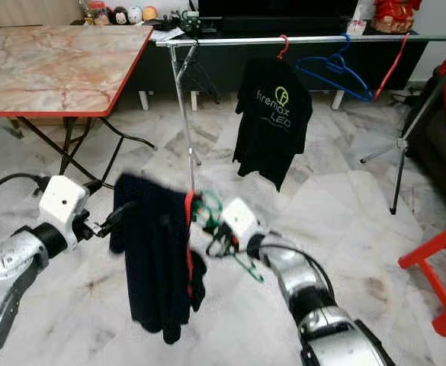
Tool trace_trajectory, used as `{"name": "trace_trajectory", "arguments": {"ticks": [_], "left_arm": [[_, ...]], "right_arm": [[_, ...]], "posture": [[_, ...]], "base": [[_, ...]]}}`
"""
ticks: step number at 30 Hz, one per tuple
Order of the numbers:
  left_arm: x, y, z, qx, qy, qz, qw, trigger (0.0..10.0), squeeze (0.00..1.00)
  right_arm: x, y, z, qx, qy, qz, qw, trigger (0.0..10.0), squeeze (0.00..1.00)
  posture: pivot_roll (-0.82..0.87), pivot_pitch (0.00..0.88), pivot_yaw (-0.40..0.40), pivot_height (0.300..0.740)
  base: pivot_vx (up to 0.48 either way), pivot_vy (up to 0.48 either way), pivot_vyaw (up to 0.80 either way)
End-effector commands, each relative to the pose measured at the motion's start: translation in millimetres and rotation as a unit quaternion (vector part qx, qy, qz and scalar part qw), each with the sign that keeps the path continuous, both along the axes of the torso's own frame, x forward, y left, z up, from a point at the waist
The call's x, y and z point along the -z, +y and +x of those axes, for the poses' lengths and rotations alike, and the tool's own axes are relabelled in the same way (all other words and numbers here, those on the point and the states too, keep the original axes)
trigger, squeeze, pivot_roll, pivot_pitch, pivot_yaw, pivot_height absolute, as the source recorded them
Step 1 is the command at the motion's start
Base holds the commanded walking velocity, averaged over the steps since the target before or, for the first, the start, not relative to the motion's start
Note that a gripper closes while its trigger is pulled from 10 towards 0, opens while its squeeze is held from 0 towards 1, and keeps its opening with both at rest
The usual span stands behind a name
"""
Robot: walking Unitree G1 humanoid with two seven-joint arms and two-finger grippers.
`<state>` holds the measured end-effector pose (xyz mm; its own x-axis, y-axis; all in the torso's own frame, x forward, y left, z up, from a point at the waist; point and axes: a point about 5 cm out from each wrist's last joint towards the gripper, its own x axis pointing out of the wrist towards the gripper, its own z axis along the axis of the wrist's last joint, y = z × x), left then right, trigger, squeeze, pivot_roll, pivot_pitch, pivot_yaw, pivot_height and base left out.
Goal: Hang hanger
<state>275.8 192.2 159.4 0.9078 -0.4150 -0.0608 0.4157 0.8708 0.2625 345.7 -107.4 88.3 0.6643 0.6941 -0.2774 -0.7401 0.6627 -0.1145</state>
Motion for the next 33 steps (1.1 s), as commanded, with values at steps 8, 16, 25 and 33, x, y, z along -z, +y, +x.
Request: {"name": "trace_trajectory", "arguments": {"ticks": [8,16,25,33], "left_arm": [[18.7,-22.5,-4.5,-0.04,-0.006,-0.025,0.999,10.0,0.0],[21.5,-51.0,1.3,-0.034,-0.005,-0.064,0.997,10.0,0.0],[17.1,-62.4,7.6,-0.037,-0.011,-0.072,0.997,10.0,0.0],[14.1,-69.6,13.3,-0.043,-0.009,-0.082,0.996,10.0,0.0]], "right_arm": [[-31.5,19.4,14.5,0.006,-0.043,0.054,0.998,0.0,0.0],[-42.6,29.7,20.0,0.013,-0.049,0.057,0.997,0.0,0.0],[-51.8,41.4,19.9,-0.016,-0.056,0.066,0.996,0.0,0.0],[-56.9,48.4,17.4,-0.046,-0.061,0.068,0.995,0.0,0.0]], "posture": [[0.04,0.037,-0.023,0.74],[0.03,0.038,-0.023,0.74],[0.04,0.035,-0.019,0.74],[0.04,0.027,-0.015,0.74]], "base": [[0.0,0.0,0.0],[0.0,0.0,0.0],[0.0,0.0,0.0],[0.0,0.0,0.0]]}}
